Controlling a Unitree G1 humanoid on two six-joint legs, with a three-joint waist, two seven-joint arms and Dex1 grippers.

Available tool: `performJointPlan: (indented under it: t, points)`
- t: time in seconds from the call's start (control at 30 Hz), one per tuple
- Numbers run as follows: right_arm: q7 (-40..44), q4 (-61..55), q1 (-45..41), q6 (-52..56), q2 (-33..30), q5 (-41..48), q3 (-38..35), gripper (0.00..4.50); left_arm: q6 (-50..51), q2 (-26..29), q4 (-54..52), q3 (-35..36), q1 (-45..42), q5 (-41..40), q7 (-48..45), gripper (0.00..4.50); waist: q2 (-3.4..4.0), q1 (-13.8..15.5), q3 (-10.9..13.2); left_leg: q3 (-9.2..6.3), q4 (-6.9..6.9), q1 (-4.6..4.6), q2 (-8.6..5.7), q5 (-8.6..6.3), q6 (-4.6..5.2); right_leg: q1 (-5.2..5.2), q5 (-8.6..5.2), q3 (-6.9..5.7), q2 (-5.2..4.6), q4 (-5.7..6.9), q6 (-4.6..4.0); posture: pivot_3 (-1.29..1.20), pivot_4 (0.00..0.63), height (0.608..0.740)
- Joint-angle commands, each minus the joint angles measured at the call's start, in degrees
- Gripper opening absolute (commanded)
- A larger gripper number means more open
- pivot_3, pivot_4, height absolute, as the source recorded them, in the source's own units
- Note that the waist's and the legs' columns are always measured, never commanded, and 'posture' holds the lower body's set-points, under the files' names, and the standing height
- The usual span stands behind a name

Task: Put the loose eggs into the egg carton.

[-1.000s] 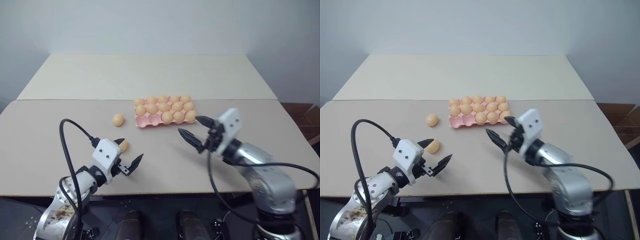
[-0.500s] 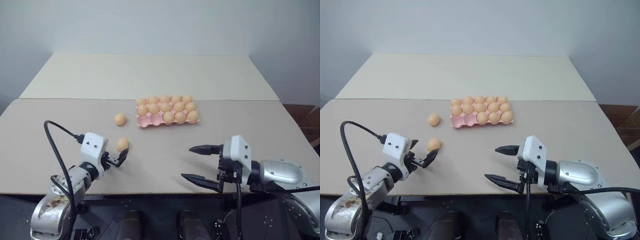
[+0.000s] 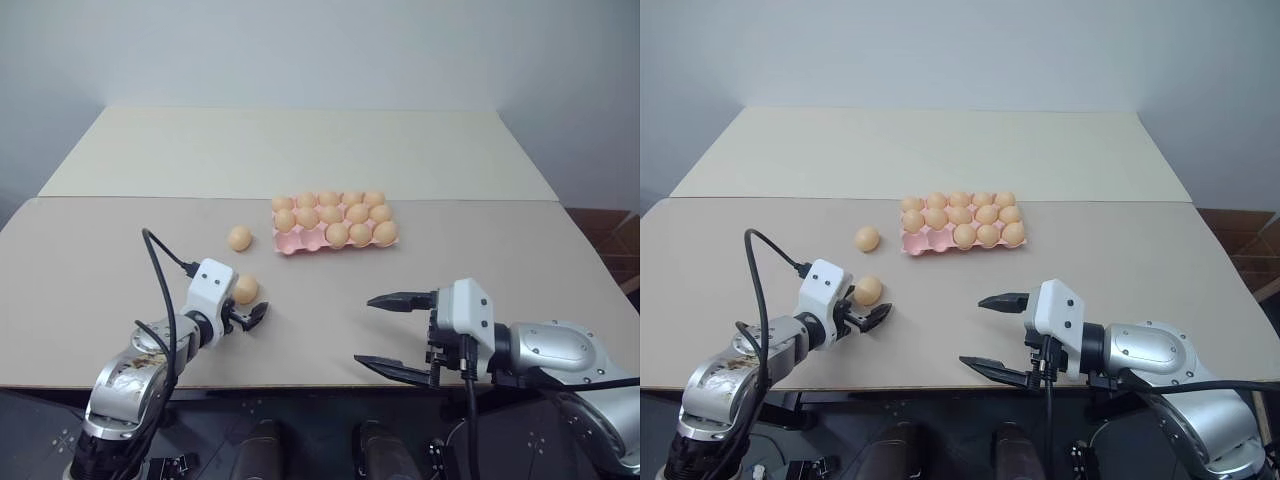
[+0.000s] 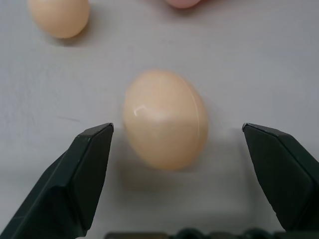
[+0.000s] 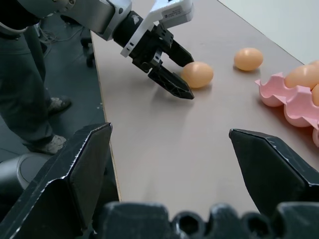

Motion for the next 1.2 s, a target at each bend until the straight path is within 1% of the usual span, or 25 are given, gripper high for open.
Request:
performJointPlan:
  t: [0.03,0.07,0.17,0.2,0.23,0.3,0.33,0.47,0.53,0.67,0.73,0.77,0.87,0.97,1.07,1.2]
  points:
    - [-0.18,-0.6,0.49,-2.62,0.04,-0.6,0.24,4.5,-2.47,-0.41,0.88,-0.75,-1.73,1.23,0.32,3.87,0.0,0.12,0.0,0.0,0.0,0.01,0.0,0.0,0.0,0.0,0.0,0.0,0.0,0.0,0.0,0.0,0.15,0.74]
    - [-0.16,-0.48,0.69,-2.92,0.05,-0.75,0.33,4.5,-2.92,-0.57,1.17,-0.94,-1.88,1.41,0.35,3.62,0.0,0.19,0.0,0.0,0.0,0.0,0.0,0.0,0.0,0.01,0.0,0.0,0.0,0.0,0.0,0.0,0.15,0.74]
    - [-0.03,-0.16,1.26,-3.83,-0.02,-1.21,0.51,4.5,-4.04,-0.88,1.38,-1.49,-2.21,1.9,0.48,2.63,0.0,0.27,0.0,0.01,0.0,0.0,-0.01,0.0,0.0,0.01,0.0,0.01,-0.01,-0.01,0.0,0.0,0.15,0.74]
    - [0.0,-0.07,1.43,-4.12,-0.06,-1.35,0.54,4.5,-4.58,-0.86,1.42,-1.67,-2.35,1.93,0.18,2.39,0.0,0.32,0.0,0.01,0.0,-0.01,-0.01,0.0,0.0,0.01,0.01,0.0,-0.01,-0.01,-0.01,0.0,0.15,0.74]
    - [0.01,-0.01,1.59,-4.38,-0.09,-1.44,0.55,4.5,-4.8,-0.92,1.22,-1.84,-2.49,2.1,0.29,1.96,0.0,0.32,0.0,0.01,0.0,-0.01,-0.01,0.0,0.0,0.0,0.04,0.01,0.0,-0.01,-0.07,0.0,0.15,0.74]
    - [-0.02,0.12,1.84,-4.76,-0.12,-1.6,0.55,4.5,-5.58,-1.12,0.53,-2.05,-3.36,2.28,0.33,1.61,0.0,0.38,0.0,0.01,0.0,-0.01,-0.01,0.0,0.0,0.01,0.05,0.0,0.0,0.0,-0.08,0.0,0.15,0.74]
    - [-0.02,0.2,1.93,-4.94,-0.13,-1.67,0.57,4.5,-5.56,-1.33,0.18,-1.97,-3.97,2.13,0.4,1.53,0.0,0.43,0.0,0.01,0.0,0.0,-0.01,0.0,0.0,0.02,0.05,0.0,-0.01,0.0,-0.08,0.0,0.15,0.74]
    - [-0.01,0.67,1.97,-5.47,-0.12,-2.0,0.58,4.5,-5.86,-1.78,-0.21,-2.91,-8.06,2.31,0.18,1.48,0.0,0.68,0.0,0.01,0.04,0.0,-0.01,0.01,0.0,0.03,0.07,0.0,0.0,0.0,-0.04,0.0,0.15,0.74]
    - [-0.09,1.24,1.46,-5.65,-0.03,-2.16,0.58,4.5,-6.82,-2.56,1.57,-4.21,-11.92,2.68,-0.05,1.48,-0.01,0.87,0.0,0.01,0.04,0.0,-0.03,0.01,0.0,0.05,0.07,0.01,0.0,0.0,-0.03,0.0,0.15,0.74]
    - [-1.83,2.32,-0.24,-5.83,0.8,-3.41,1.26,4.5,-10.72,-4.64,9.74,-7.7,-19.81,4.65,-0.85,1.46,-0.03,1.06,0.0,0.0,0.08,-0.01,-0.09,0.01,0.0,0.09,0.09,0.0,-0.02,-0.02,0.0,0.0,0.15,0.74]
    - [-4.36,2.48,-1.85,-4.52,2.31,-3.36,1.65,4.5,-13.55,-5.81,15.33,-9.44,-23.34,5.94,-1.76,1.46,-0.03,0.86,0.0,0.0,0.08,0.0,-0.1,0.01,0.0,0.1,0.1,0.03,-0.02,-0.02,0.01,0.0,0.15,0.74]
    - [-6.74,2.27,-2.9,-2.73,3.31,-3.06,1.72,4.5,-15.08,-6.35,18.26,-10.31,-25.11,6.57,-2.33,1.46,-0.03,0.81,0.0,0.0,0.08,-0.01,-0.09,0.01,0.0,0.07,0.11,0.04,0.0,-0.02,0.0,0.0,0.15,0.74]
    - [-15.11,0.78,-7.74,8.54,4.32,-1.29,1.69,4.5,-19.06,-7.36,25.15,-12.64,-29.04,8.36,-4.55,1.46,-0.04,0.68,0.0,-0.02,0.08,-0.02,-0.09,0.02,0.0,0.02,0.12,0.05,0.03,0.04,-0.02,0.0,0.15,0.74]
    - [-19.72,0.13,-11.17,15.17,5.48,1.56,0.62,4.5,-22.74,-8.31,30.64,-13.96,-31.34,9.95,-6.0,1.46,-0.03,0.79,0.0,-0.02,0.08,-0.05,-0.09,0.02,-0.01,0.02,0.12,0.04,0.02,0.03,-0.03,0.0,0.15,0.74]
    - [-22.51,-0.93,-12.82,18.54,5.69,2.39,0.33,4.5,-25.89,-9.07,35.11,-14.68,-32.7,11.34,-7.27,1.46,-0.03,0.88,0.0,-0.02,0.08,-0.13,-0.1,0.02,-0.01,-0.03,0.11,0.03,0.0,0.03,-0.02,0.0,0.15,0.74]
    - [-24.15,-2.67,-13.82,21.66,5.35,4.87,-0.79,4.5,-28.27,-10.17,38.22,-15.01,-33.62,12.69,-8.19,1.46,-0.04,0.87,0.01,-0.02,0.08,-0.17,-0.11,0.02,0.0,-0.04,0.12,0.02,-0.02,0.02,-0.01,0.0,0.15,0.74]
